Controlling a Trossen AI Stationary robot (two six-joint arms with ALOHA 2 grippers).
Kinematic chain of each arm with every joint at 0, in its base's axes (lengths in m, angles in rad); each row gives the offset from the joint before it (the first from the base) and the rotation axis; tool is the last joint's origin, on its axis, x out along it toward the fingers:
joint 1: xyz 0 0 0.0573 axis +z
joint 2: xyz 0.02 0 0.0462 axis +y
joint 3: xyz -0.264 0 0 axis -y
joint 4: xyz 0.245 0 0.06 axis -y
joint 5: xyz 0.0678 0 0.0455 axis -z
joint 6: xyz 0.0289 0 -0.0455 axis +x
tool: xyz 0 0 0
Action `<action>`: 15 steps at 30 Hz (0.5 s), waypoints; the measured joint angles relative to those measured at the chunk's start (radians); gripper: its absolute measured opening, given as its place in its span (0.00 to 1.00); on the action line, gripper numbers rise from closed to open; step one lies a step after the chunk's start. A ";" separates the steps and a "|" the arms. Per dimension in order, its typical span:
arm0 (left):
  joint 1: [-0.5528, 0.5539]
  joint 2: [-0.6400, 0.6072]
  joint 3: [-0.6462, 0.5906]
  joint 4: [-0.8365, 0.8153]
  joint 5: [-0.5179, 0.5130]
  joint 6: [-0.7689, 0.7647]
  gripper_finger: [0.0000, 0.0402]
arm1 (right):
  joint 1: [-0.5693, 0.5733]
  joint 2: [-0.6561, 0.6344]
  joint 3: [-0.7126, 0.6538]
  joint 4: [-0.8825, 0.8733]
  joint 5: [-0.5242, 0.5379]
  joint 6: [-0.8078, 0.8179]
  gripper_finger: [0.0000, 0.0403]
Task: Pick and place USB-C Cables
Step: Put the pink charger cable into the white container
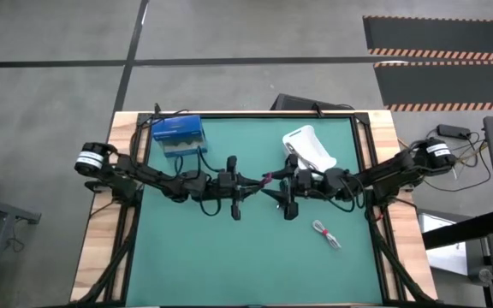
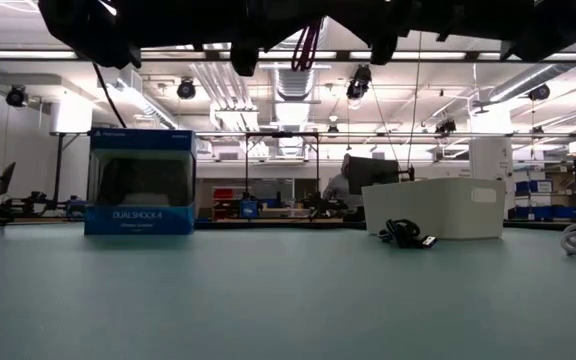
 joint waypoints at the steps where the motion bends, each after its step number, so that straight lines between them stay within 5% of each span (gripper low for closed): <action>1: 0.000 -0.001 -0.003 -0.002 -0.007 0.000 0.04 | 0.000 0.004 0.006 0.000 -0.001 0.000 0.51; 8: 0.005 -0.002 -0.003 -0.005 -0.023 -0.001 0.04 | 0.000 0.011 0.023 -0.002 0.004 0.001 0.48; 15: 0.005 -0.003 -0.003 -0.003 -0.022 -0.001 0.04 | -0.001 0.012 0.032 -0.003 0.020 0.012 0.26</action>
